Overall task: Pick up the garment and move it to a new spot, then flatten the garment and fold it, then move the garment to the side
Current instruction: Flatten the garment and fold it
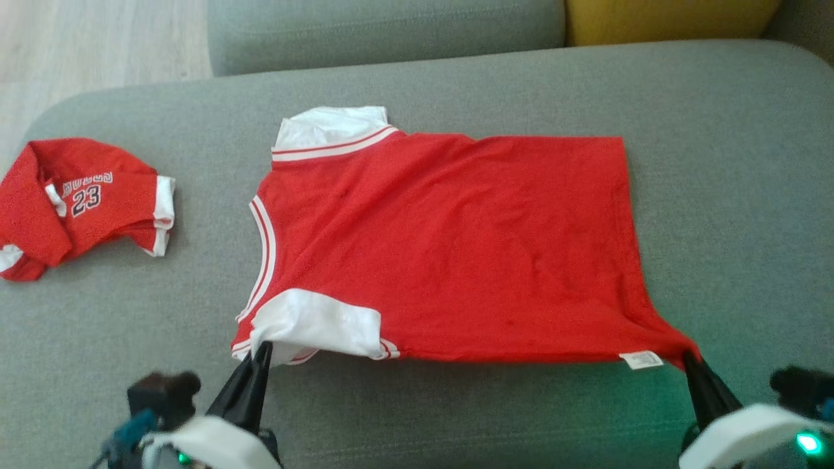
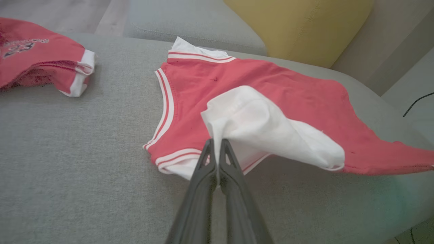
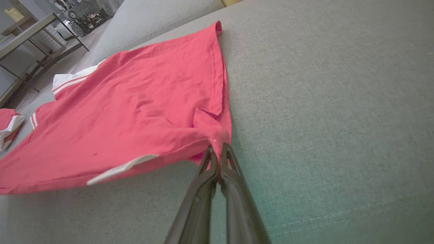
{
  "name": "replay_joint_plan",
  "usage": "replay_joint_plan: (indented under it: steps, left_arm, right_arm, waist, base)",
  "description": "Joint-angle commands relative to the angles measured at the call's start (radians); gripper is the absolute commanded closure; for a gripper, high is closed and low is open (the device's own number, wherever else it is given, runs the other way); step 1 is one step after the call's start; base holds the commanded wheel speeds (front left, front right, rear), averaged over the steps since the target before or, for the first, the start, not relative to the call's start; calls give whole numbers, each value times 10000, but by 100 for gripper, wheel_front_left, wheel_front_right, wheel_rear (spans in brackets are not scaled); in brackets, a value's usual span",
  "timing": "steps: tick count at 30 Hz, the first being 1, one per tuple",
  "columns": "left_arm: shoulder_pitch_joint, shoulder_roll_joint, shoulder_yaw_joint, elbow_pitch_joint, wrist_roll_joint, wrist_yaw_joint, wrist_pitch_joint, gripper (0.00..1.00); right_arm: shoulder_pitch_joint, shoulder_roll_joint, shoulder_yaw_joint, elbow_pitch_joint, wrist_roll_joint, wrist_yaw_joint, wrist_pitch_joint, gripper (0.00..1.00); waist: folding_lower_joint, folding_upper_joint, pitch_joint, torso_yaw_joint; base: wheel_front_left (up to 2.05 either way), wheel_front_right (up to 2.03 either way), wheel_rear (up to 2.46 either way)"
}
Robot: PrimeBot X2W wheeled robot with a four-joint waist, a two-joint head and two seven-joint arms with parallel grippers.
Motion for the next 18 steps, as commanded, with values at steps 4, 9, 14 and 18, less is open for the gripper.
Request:
replay_joint_plan:
  steps: [4, 9, 14, 18]
  left_arm:
    - [-1458, 198, 271, 144, -349, -185, 634, 100]
    - [-2878, 388, 361, 1016, -598, -419, 1299, 100]
    - [-3678, 420, 390, 1861, -802, -616, 1482, 100]
    - [-4017, 355, 318, 2592, -849, -729, 1350, 69]
  right_arm:
    - [-1373, -101, 167, 134, -214, -7, 252, 100]
    - [-2832, -322, 455, 1205, -251, -7, 363, 100]
    - [-3812, -513, 781, 2317, -195, -7, 187, 100]
    - [-4339, -621, 1053, 3118, -114, -7, -217, 100]
  waist:
    - [1, -1, 301, -42]
    - [1, -1, 811, -151]
    - [1, -1, 1201, -163]
    - [1, -1, 1381, -144]
  base:
    - [0, 0, 0]
    - [0, 0, 0]
    - [0, 0, 0]
    - [0, 0, 0]
